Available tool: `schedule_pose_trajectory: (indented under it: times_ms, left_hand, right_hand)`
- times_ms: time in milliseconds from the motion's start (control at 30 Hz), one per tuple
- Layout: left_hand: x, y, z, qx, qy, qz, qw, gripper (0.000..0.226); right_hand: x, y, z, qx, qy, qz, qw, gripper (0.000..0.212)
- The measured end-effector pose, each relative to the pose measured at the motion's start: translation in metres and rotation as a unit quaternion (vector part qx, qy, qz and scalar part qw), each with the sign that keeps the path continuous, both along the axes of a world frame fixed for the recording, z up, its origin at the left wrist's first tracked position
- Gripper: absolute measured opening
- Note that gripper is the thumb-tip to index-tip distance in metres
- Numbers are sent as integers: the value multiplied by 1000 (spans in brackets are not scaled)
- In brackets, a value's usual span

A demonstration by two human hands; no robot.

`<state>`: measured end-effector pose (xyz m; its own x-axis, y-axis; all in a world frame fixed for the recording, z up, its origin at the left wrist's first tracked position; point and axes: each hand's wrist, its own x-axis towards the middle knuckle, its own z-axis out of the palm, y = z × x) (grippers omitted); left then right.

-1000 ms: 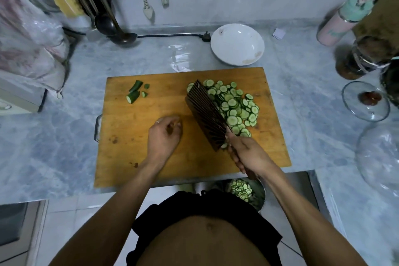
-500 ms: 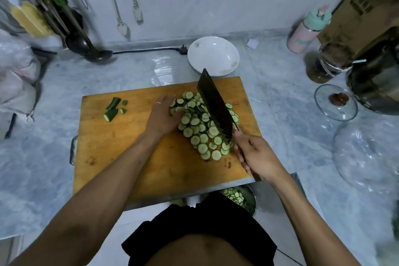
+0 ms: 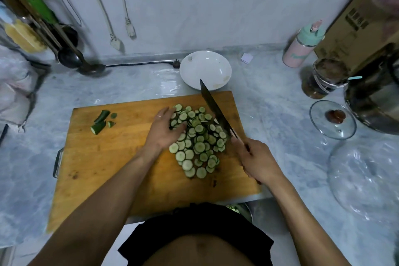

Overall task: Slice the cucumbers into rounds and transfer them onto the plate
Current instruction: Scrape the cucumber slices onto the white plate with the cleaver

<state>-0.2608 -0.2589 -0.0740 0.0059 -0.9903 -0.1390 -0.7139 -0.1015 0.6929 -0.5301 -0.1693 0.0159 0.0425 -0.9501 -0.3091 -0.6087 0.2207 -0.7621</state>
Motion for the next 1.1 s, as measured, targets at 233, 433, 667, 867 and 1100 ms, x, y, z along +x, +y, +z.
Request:
schedule_pose_trajectory:
  times_ms: [233,433,667,867,1100]
  left_hand:
    - [-11,-36,14,43,-47,-74,995,69]
    - [-22,-19,10,22,-63,-120,990,63]
    - [-16,-46,32,-51,-71,-99,991,39]
    - [-36,-105,35,63,77,124,987,20]
    - [-69,-152,24,243,280,241,897,26]
  right_hand:
    - [-21,-25,-9,-11,85,39,996,54]
    - [-24,-21,-24,29,94,82,992,54]
    - [-26,-16,-13,17,-14,7,1000,54]
    - [-32,-24,0,10,-27,-63,998,62]
    - [-30,-30,-1,26,-71,-128,989,65]
